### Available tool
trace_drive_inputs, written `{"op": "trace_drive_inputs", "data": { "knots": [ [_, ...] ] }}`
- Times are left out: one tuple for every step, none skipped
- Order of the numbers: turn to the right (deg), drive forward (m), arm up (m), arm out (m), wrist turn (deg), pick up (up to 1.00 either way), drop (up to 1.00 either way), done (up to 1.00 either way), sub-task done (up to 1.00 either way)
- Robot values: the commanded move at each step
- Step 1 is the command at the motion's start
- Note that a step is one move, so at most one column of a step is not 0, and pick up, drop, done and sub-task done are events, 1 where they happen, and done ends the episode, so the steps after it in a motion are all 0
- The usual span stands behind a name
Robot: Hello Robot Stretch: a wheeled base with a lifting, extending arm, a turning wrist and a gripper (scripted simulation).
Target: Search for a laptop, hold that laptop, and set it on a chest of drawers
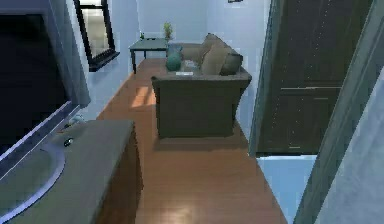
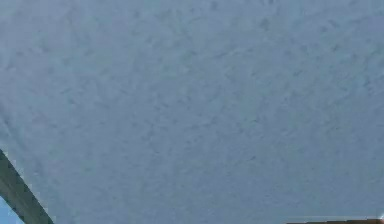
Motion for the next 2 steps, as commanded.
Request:
{"op": "trace_drive_inputs", "data": {
  "knots": [
    [0.0, 1.0, 0.0, 0.0, 0.0, 0.0, 0.0, 0.0, 0.0],
    [-9.0, 0.0, 0.0, 0.0, 0.0, 0.0, 0.0, 0.0, 0.0]
  ]
}}
